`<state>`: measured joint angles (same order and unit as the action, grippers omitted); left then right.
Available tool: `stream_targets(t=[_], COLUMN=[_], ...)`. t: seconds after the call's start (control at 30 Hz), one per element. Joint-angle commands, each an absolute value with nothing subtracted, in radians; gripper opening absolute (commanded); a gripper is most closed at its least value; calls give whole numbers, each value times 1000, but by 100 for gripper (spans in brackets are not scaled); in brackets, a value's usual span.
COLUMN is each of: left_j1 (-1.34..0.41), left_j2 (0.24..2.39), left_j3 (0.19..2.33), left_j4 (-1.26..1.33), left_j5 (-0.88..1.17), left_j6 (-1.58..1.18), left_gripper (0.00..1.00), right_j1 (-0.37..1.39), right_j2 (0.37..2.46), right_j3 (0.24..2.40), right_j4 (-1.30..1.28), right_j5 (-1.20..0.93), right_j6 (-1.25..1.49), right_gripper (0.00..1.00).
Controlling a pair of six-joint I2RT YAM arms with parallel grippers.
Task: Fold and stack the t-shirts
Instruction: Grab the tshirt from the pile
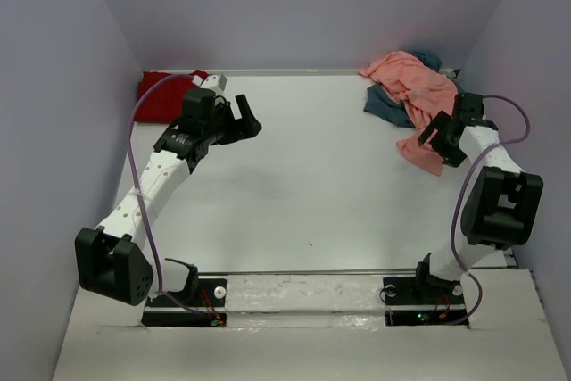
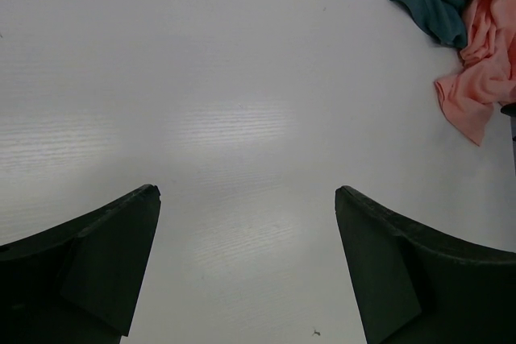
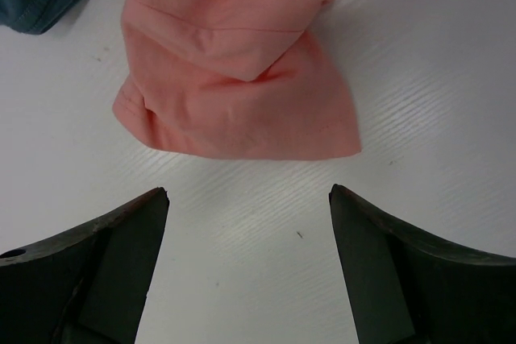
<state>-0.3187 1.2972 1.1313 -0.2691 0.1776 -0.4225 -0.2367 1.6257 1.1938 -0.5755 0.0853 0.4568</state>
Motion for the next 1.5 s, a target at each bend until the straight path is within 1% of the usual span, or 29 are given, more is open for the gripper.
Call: stream_targets(t=[0.0, 0.2, 0.4, 0.53, 0.73, 0.93, 1.0, 1.03, 1.07, 1.17, 1.2, 1.27, 1.33, 1.4, 1.43, 1.47], left_j1=[-313, -313, -311, -311, -311, -311, -311, -311, -311, -310, -310, -310, -310, -310, -310, -310], left_j2=[1292, 1289, 1298, 1312, 1324, 1331, 1335, 1333, 1336, 1336, 1335, 1332, 1328, 1324, 1324, 1324], left_j3=[1190, 1184, 1187, 1198, 1204, 1213, 1218, 1221, 1223, 1221, 1220, 1216, 1213, 1212, 1210, 1209], left_j4=[-276, -270, -271, -272, -275, -285, -293, -295, -298, -304, -305, -308, -310, -314, -313, -313], left_j5=[190, 186, 187, 192, 193, 190, 184, 183, 180, 176, 176, 175, 173, 172, 170, 170], left_j6=[-399, -403, -407, -410, -408, -402, -397, -396, -396, -399, -402, -403, -408, -410, -410, -411], left_gripper=[99, 99, 99, 99, 99, 99, 99, 99, 99, 99, 99, 99, 99, 99, 99, 99], right_j1=[-236, -236, -236, -270, -281, -302, -302, -302, -302, -302, -302, -302, -302, -302, -302, -302], right_j2=[1667, 1709, 1709, 1726, 1730, 1767, 1776, 1779, 1784, 1815, 1821, 1830, 1833, 1836, 1838, 1838], right_j3=[1206, 1178, 1128, 1117, 1101, 1111, 1111, 1111, 1111, 1118, 1120, 1117, 1118, 1123, 1124, 1124], right_j4=[-531, -528, -488, -483, -454, -442, -433, -423, -420, -411, -407, -391, -385, -387, -387, -387], right_j5=[97, 133, 170, 179, 196, 187, 181, 179, 178, 170, 163, 157, 153, 155, 155, 155], right_j6=[483, 485, 477, 477, 468, 468, 465, 466, 466, 468, 469, 471, 469, 468, 468, 468], right_gripper=[89, 86, 87, 86, 81, 80, 78, 77, 72, 67, 63, 49, 48, 42, 37, 34])
